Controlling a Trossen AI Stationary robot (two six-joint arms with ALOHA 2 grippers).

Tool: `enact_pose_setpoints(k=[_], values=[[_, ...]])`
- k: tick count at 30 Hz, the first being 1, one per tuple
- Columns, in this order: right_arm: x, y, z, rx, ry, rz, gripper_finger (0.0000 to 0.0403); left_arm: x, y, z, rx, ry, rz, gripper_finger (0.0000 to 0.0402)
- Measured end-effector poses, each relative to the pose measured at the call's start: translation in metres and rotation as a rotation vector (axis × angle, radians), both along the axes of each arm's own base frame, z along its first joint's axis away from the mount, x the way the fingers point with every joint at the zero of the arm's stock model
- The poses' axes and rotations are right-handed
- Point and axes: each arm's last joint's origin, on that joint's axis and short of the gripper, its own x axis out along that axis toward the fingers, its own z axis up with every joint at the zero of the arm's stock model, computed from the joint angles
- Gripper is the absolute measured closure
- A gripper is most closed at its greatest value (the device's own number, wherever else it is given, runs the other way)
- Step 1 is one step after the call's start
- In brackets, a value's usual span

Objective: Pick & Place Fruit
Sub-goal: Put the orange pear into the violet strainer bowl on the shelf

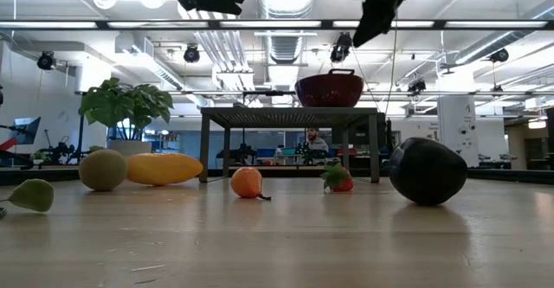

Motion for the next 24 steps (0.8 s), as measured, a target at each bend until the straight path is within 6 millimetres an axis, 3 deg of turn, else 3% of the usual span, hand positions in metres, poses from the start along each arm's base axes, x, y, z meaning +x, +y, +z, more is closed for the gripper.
enact_pose_setpoints(k=[8,18,24], values=[[-0.007,0.047,0.004,0.049,-0.021,0.078,0.0251,-0.001,0.000,-0.002,-0.001,0.019,0.000,0.0140],[0.015,0.130,-0.030,0.032,-0.044,0.271,0.0270,-0.001,0.000,-0.003,-0.001,0.026,-0.002,0.0140],[0.017,0.164,-0.054,-0.095,0.044,0.192,0.0261,0.003,-0.002,-0.009,-0.012,0.069,-0.073,0.0140]])
